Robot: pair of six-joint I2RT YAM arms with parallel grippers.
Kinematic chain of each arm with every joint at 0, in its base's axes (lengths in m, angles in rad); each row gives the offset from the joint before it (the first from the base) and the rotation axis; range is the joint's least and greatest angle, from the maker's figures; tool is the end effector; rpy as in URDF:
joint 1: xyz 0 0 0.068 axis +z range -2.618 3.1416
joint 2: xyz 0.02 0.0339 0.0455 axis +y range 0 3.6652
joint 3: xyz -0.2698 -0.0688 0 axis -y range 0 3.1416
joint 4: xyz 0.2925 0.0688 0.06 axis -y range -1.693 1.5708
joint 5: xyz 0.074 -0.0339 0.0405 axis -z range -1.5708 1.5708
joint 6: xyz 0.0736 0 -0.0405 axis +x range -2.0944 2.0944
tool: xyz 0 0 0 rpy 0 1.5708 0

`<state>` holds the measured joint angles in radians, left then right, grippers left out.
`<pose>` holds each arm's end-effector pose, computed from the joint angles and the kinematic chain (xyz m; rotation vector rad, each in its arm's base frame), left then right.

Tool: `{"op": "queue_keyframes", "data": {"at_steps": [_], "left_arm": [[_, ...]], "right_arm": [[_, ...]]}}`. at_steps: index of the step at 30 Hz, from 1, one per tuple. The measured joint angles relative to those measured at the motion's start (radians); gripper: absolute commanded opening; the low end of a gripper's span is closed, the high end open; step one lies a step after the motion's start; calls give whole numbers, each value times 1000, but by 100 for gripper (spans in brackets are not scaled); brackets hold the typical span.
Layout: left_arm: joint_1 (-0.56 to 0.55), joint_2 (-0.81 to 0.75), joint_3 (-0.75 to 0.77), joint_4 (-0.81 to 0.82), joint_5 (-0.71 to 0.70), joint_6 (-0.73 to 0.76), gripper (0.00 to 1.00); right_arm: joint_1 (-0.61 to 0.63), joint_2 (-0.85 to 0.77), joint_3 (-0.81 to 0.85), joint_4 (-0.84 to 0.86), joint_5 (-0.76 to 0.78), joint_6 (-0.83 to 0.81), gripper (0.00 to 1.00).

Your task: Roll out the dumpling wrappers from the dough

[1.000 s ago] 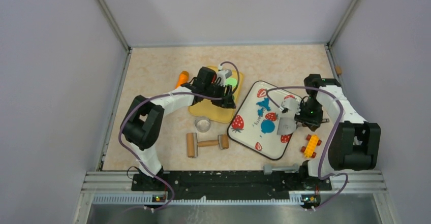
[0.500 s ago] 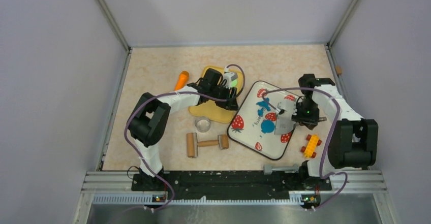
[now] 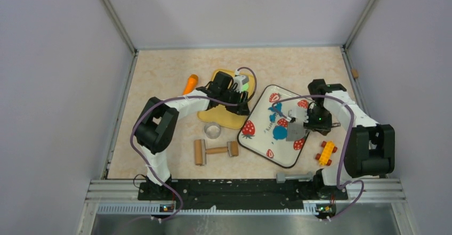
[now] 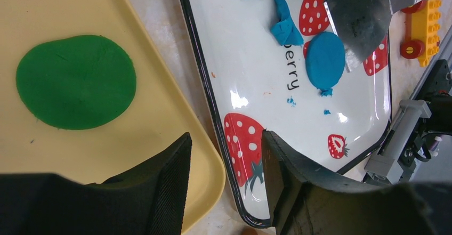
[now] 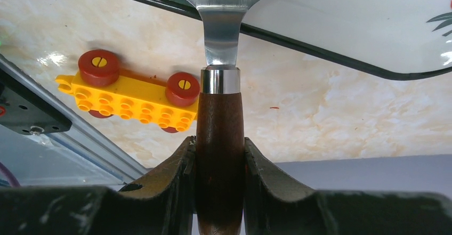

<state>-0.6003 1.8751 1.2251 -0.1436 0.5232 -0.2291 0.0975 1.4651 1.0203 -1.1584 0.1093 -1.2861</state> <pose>0.3643 -0.2939 0.1434 0.7156 2.3569 -1.0039 0.2761 0.0189 0.1630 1.9488 -2.3483 0.1106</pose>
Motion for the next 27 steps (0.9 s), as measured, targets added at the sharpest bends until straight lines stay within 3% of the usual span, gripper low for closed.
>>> {"op": "queue_keyframes", "data": {"at_steps": [27], "left_arm": [[-14,99,26,1,-18,2,51]], "right_arm": [[90,0,3,8,47,-27,0]]}}
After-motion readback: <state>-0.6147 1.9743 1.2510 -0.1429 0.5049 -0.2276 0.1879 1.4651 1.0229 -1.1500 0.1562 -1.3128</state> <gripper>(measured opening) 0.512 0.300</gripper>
